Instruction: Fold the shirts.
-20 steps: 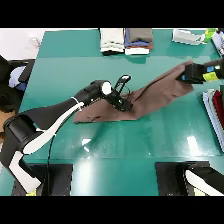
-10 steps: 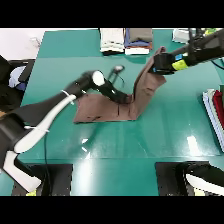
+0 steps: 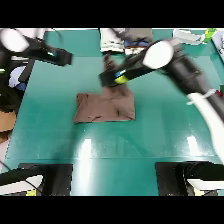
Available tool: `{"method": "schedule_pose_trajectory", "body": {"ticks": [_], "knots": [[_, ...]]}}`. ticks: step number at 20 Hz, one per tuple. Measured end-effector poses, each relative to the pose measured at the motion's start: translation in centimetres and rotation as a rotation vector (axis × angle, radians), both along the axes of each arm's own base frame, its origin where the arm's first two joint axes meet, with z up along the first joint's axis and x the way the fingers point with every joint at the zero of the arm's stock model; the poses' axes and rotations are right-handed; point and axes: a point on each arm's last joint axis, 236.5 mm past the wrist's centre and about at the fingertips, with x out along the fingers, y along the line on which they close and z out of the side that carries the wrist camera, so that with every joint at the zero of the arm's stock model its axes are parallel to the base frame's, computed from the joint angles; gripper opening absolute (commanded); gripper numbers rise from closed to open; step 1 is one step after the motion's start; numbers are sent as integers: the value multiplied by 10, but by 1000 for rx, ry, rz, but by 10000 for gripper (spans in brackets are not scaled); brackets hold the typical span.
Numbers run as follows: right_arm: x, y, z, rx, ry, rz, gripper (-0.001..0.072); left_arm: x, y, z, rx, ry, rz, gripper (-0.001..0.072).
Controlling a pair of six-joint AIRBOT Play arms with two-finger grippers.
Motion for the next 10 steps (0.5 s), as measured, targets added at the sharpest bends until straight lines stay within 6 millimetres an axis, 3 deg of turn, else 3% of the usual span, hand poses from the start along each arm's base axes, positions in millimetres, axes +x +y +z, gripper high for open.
{"method": "schedule_pose_trajectory", "body": {"ticks": [1,3,5,7,10], "knots": [[-1,24,-11,13,-24,32,394,-4,16,13,12,-27,29,26],[-6,61,-27,26,-62,92,394,-11,39,31,35,-65,71,26],[-5,78,-31,27,-90,121,394,-19,50,39,52,-74,88,26],[-1,74,-37,-1,-89,132,394,-24,58,41,67,-65,100,25],[17,36,-50,-100,-59,110,393,-32,55,39,55,-40,89,25]]}}
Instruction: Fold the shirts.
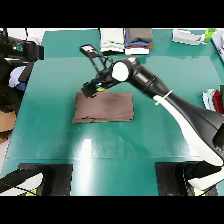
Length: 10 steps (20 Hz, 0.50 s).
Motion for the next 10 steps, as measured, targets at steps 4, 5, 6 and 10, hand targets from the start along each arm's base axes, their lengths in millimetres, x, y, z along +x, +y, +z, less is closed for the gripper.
{"method": "schedule_pose_trajectory", "body": {"ticks": [4,5,6,10], "knots": [[19,-78,-18,-102,81,-111,391,-10,-26,-8,-13,37,-64,25],[22,-100,-23,-115,108,-158,391,-11,-34,-10,-11,42,-86,25],[24,-121,-29,-126,140,-208,391,-14,-44,-11,-9,45,-113,25],[18,-199,-63,-149,290,-442,404,-18,-76,-15,-5,44,-194,25]]}}
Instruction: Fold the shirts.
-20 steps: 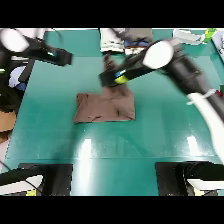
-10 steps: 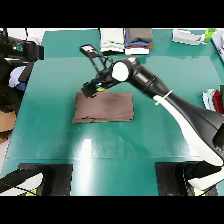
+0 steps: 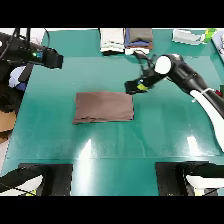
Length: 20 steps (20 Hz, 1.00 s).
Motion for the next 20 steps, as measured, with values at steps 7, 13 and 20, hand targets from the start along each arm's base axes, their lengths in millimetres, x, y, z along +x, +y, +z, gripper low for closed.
{"method": "schedule_pose_trajectory", "body": {"ticks": [7,13,20], "knots": [[-30,-26,-65,45,241,-218,538,0,-22,-1,-20,-9,-46,26],[-20,6,-96,114,324,-255,538,-6,-23,-9,-9,29,-57,26],[-10,39,-112,124,307,-195,11,-11,-22,-14,2,58,-62,25]]}}
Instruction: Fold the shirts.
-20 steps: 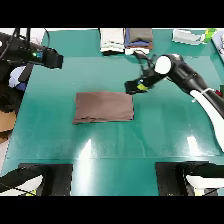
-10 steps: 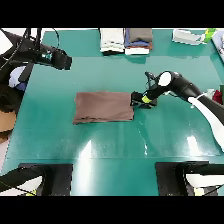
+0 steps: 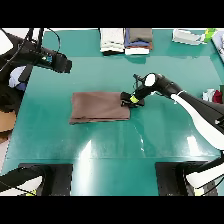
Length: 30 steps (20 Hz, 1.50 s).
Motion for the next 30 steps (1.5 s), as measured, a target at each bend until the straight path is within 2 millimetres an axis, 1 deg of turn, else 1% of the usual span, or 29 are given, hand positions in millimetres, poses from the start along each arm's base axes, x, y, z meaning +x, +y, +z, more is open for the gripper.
{"method": "schedule_pose_trajectory", "body": {"ticks": [3,4,5,6,7,8,9,10,11,12,13,15,17,19,20,22,23,25,28,30], "knots": [[8,9,2,3,-76,51,14,0,0,0,1,2,-1,24],[12,10,8,5,-107,61,14,-1,-2,-1,3,2,-5,24],[19,8,17,14,-141,55,13,-3,-5,-1,6,0,-14,24],[29,2,30,21,-183,42,13,-5,-10,-1,14,-2,-28,24],[38,-10,43,13,-221,32,13,-8,-16,-1,21,-6,-45,25],[49,-27,61,1,-265,14,13,-11,-23,-1,26,-11,-64,25],[60,-48,81,-18,-310,-7,13,-14,-32,0,25,-21,-84,25],[71,-75,102,-48,-351,-33,13,-17,-39,1,25,-29,-103,25],[80,-107,124,-84,-395,-67,13,-19,-47,3,21,-38,-119,25],[88,-139,146,-121,-437,-106,13,-21,-54,5,16,-51,-134,25],[94,-178,168,-162,-476,-154,13,-22,-59,7,11,-62,-145,25],[98,-254,208,-240,-539,-259,13,-21,-66,10,1,-81,-154,25],[92,-331,239,-320,-580,-374,13,-22,-70,12,-5,-90,-161,25],[77,-402,261,-392,-600,-487,13,-23,-72,13,-9,-92,-165,25],[69,-433,267,-421,-602,-541,13,-23,-72,13,-11,-92,-165,25],[52,-487,271,-447,-587,-647,13,-23,-74,14,-16,-93,-164,25],[44,-508,270,-444,-579,-693,13,-24,-74,14,-21,-92,-165,26],[34,-536,260,-414,-550,-757,13,-25,-76,14,-29,-88,-167,25],[25,-561,249,-386,-527,-809,13,-26,-78,15,-44,-79,-160,25],[24,-569,254,-385,-543,-824,12,-26,-78,15,-50,-75,-157,25]]}}
